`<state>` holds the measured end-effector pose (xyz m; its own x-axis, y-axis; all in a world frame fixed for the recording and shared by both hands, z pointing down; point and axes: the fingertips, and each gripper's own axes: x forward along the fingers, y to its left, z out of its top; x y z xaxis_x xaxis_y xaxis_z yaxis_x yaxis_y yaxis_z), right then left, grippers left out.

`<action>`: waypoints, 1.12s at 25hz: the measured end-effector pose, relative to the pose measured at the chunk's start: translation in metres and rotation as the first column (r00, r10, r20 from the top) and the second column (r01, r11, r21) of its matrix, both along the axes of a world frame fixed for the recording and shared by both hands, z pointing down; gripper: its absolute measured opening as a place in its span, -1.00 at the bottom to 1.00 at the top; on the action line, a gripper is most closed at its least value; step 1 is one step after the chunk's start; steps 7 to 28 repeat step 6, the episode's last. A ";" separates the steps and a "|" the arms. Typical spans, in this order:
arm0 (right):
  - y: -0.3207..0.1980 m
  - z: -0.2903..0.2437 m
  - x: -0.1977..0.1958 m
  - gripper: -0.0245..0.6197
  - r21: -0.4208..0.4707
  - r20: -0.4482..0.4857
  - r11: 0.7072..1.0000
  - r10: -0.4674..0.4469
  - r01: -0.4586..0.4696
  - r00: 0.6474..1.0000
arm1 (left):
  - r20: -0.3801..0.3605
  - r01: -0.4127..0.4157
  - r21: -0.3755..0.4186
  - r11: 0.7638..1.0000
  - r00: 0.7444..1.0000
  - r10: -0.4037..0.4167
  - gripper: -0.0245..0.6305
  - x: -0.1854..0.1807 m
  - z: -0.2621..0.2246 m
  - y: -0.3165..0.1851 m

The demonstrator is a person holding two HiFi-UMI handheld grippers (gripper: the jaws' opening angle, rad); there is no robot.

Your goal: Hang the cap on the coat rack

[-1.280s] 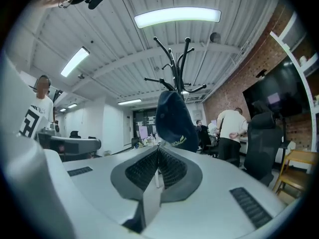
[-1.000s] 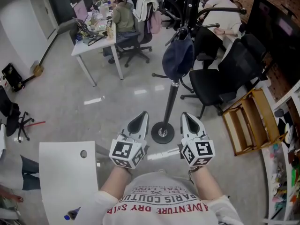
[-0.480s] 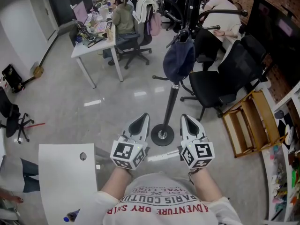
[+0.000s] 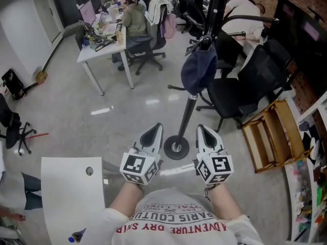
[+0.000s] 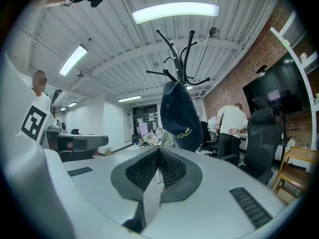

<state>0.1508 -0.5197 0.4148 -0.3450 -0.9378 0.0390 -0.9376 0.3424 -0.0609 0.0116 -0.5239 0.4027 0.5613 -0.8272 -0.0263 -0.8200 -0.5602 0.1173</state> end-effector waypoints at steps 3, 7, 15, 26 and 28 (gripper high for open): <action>-0.001 0.001 0.002 -0.88 -0.007 0.003 1.000 0.003 -0.003 1.000 | 0.001 0.000 -0.003 1.000 1.000 0.000 -0.91 0.001 0.000 -0.001; -0.001 0.001 0.003 -0.88 -0.011 0.007 1.000 0.006 -0.006 1.000 | 0.000 0.001 -0.008 1.000 1.000 -0.001 -0.91 0.001 0.001 -0.001; -0.001 0.001 0.003 -0.88 -0.011 0.007 1.000 0.006 -0.006 1.000 | 0.000 0.001 -0.008 1.000 1.000 -0.001 -0.91 0.001 0.001 -0.001; -0.001 0.001 0.003 -0.88 -0.011 0.007 1.000 0.006 -0.006 1.000 | 0.000 0.001 -0.008 1.000 1.000 -0.001 -0.91 0.001 0.001 -0.001; -0.001 0.001 0.003 -0.88 -0.011 0.007 1.000 0.006 -0.006 1.000 | 0.000 0.001 -0.008 1.000 1.000 -0.001 -0.91 0.001 0.001 -0.001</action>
